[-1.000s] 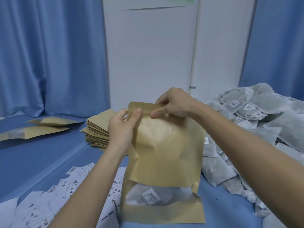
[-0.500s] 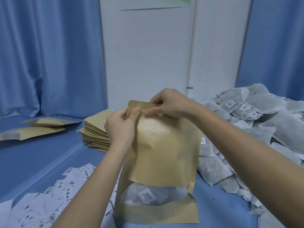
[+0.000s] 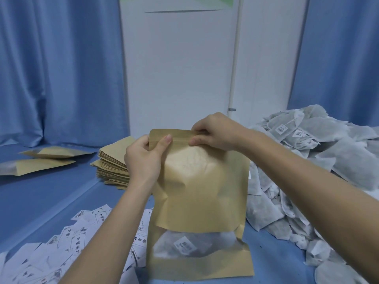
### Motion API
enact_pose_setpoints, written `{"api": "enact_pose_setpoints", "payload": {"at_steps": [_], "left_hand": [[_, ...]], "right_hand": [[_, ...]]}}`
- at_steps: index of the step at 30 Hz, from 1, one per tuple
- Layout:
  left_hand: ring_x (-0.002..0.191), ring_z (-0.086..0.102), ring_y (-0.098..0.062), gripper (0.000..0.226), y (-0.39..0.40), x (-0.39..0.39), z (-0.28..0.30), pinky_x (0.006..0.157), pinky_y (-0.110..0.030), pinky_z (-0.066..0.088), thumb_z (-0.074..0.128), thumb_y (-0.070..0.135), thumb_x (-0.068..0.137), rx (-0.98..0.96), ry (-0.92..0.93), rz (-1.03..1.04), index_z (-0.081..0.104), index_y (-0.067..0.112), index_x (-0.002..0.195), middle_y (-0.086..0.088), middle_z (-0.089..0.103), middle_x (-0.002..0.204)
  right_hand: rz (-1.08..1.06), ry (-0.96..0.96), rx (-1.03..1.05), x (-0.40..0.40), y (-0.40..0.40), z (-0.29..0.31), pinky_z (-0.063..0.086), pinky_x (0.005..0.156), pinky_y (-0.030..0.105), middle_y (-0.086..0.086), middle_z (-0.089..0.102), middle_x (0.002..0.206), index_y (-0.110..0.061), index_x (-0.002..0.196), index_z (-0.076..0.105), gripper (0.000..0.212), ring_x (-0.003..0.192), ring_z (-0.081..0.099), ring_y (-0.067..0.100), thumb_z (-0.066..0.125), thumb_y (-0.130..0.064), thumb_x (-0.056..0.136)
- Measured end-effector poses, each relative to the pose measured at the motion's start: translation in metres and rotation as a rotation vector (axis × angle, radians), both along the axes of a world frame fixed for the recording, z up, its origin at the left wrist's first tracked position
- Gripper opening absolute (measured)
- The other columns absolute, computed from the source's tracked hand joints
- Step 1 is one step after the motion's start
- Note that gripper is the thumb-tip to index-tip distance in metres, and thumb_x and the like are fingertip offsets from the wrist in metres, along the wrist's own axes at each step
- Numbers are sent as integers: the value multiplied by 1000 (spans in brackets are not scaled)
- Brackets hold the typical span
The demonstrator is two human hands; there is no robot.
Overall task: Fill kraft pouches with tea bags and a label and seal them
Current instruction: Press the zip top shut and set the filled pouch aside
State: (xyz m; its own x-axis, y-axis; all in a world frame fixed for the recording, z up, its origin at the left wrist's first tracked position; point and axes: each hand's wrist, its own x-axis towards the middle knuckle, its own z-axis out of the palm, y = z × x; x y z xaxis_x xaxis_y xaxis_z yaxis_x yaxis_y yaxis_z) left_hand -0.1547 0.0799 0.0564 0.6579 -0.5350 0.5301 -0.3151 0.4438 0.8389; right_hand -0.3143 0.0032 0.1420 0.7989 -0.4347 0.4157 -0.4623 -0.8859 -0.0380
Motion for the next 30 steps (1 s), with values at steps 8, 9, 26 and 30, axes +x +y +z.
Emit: {"api": "enact_pose_setpoints", "payload": {"at_steps": [8, 9, 26, 30], "left_hand": [[72, 47, -20, 56, 4, 12, -2, 71, -40, 45, 76, 40, 75, -9, 6, 8, 57, -12, 84, -28, 59, 79], [73, 47, -20, 57, 5, 13, -2, 71, -41, 46, 77, 40, 75, -10, 15, 11, 57, -13, 85, -27, 59, 78], [69, 40, -18, 57, 4, 25, -9, 66, -32, 34, 74, 39, 78, -60, 73, -49, 54, -14, 85, -8, 48, 73], [70, 55, -15, 42, 12, 29, -20, 66, -28, 45, 74, 42, 73, -61, 112, -165, 66, 2, 84, -4, 62, 77]], "right_hand": [[-6, 32, -39, -20, -9, -5, 33, 57, 9, -10, 43, 58, -12, 74, 52, 25, 57, 41, 3, 60, -30, 90], [-6, 25, -38, -23, -11, -6, 32, 57, 11, -8, 43, 58, -12, 72, 49, 28, 56, 41, 4, 59, -31, 90], [-76, -690, 234, -46, -21, -42, 36, 55, 3, -12, 51, 70, -30, 84, 56, 25, 63, 48, -11, 75, -39, 72], [58, -675, 923, -56, -13, -91, 51, 69, 13, -3, 71, 102, -26, 106, 62, 50, 90, 67, 3, 78, -46, 63]]}}
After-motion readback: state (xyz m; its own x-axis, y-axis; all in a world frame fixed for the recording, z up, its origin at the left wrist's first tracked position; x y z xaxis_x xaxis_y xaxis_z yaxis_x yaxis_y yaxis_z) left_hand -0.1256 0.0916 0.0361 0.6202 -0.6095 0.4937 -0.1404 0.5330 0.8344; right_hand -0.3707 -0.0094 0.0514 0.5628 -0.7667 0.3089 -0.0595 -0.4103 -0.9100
